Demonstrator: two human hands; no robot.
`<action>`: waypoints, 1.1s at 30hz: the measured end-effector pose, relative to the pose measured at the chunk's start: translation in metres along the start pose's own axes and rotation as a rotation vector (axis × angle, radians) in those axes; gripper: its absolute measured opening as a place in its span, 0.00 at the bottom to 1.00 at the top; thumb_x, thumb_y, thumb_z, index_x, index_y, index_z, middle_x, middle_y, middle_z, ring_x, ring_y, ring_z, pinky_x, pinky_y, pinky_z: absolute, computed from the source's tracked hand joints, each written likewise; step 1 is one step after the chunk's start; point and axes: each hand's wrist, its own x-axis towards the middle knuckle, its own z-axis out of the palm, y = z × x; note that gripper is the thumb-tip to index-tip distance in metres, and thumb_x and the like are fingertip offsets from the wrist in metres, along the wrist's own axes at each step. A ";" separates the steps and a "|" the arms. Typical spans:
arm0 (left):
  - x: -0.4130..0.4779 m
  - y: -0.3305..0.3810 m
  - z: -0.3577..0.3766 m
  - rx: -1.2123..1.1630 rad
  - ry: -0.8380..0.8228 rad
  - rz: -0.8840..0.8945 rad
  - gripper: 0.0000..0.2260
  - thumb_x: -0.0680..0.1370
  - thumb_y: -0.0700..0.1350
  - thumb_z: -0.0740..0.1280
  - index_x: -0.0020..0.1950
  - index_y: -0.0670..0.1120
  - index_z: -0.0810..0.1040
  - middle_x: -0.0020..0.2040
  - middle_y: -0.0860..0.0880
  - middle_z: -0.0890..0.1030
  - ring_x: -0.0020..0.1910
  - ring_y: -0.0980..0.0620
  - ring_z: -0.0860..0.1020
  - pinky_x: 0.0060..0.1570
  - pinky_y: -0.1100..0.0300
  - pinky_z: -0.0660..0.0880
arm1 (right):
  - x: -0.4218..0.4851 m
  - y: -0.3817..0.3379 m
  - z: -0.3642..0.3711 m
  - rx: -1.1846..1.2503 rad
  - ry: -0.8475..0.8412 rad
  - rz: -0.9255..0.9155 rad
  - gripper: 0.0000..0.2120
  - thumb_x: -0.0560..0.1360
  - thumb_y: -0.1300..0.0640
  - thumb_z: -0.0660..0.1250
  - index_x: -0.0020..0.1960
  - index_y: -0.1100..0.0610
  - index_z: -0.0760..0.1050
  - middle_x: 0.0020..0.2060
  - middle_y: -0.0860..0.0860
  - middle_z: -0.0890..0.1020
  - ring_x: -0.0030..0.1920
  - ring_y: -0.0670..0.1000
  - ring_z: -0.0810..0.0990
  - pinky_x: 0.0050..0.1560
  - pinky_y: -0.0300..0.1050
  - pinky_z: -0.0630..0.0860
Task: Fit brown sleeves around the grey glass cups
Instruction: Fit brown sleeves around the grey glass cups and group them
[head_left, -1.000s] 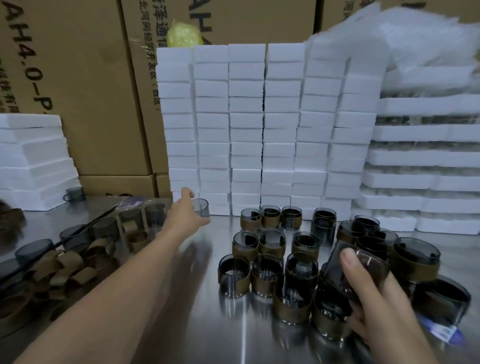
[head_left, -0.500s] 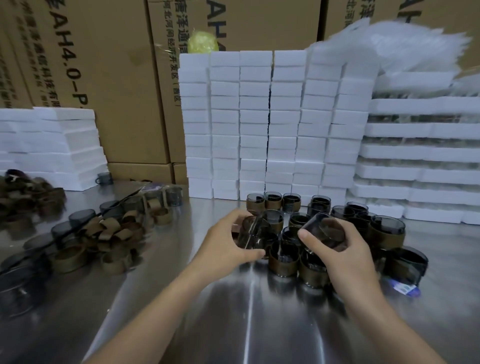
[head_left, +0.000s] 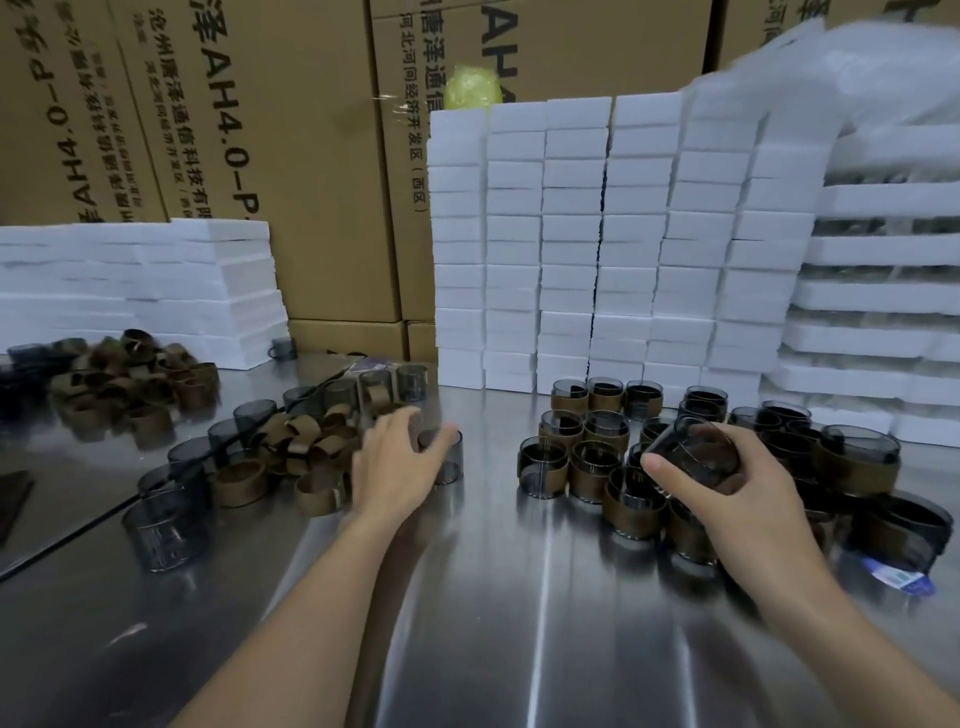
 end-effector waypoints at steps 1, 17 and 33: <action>0.001 0.001 -0.007 0.142 0.099 0.020 0.25 0.83 0.64 0.65 0.76 0.53 0.75 0.73 0.50 0.78 0.73 0.45 0.73 0.70 0.42 0.68 | 0.000 0.000 0.000 -0.002 -0.002 -0.005 0.25 0.64 0.36 0.83 0.57 0.41 0.80 0.47 0.35 0.86 0.46 0.38 0.84 0.50 0.45 0.77; 0.007 -0.020 -0.052 0.621 0.085 -0.182 0.23 0.80 0.44 0.75 0.75 0.53 0.78 0.68 0.42 0.80 0.70 0.38 0.74 0.67 0.43 0.73 | 0.001 -0.004 -0.002 0.013 -0.031 -0.021 0.23 0.69 0.40 0.84 0.59 0.41 0.80 0.48 0.34 0.85 0.48 0.36 0.83 0.51 0.42 0.78; -0.078 0.124 -0.002 -0.581 -0.010 0.675 0.22 0.78 0.42 0.80 0.72 0.51 0.83 0.68 0.58 0.81 0.71 0.54 0.79 0.67 0.49 0.80 | -0.005 -0.027 0.004 0.142 0.029 -0.167 0.22 0.79 0.47 0.77 0.65 0.31 0.72 0.64 0.39 0.76 0.55 0.59 0.85 0.44 0.45 0.85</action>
